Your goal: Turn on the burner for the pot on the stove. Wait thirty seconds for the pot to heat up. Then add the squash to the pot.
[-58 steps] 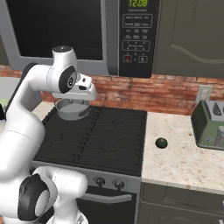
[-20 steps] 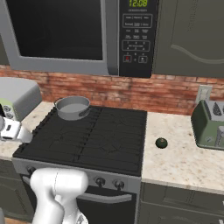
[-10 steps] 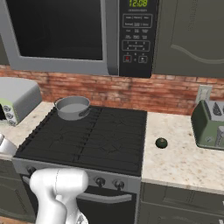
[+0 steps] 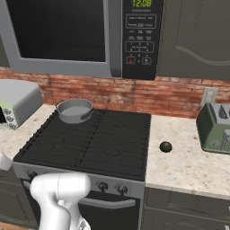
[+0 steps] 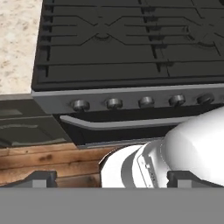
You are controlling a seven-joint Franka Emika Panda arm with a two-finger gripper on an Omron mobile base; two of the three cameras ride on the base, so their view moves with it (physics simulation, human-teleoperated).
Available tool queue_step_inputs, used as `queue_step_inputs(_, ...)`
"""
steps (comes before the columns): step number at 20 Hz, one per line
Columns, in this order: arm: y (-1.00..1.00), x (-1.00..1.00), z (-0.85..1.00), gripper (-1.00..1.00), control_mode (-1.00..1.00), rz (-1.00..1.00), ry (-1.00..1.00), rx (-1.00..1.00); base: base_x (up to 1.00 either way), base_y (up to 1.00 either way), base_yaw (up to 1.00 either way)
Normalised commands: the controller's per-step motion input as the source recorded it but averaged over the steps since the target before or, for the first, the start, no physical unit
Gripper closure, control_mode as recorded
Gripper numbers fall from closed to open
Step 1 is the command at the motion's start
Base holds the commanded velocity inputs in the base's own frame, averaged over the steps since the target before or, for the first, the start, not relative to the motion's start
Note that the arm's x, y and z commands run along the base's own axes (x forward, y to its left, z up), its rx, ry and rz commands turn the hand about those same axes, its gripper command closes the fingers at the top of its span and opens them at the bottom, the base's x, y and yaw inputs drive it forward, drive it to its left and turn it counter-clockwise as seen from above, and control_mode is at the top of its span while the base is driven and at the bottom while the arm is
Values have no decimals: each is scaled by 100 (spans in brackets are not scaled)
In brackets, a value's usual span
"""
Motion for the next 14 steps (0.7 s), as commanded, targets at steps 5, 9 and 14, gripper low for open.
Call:
queue_step_inputs(5, 0, -2, -43, -100, -100, 0, -3, 13, 0, 0, 0)
queue_step_inputs(9, 0, -1, -41, -100, -100, 0, -12, 5, 0, 0, 0)
queue_step_inputs(14, -5, 0, -41, -100, -100, 0, -22, 0, 0, 0, 0)
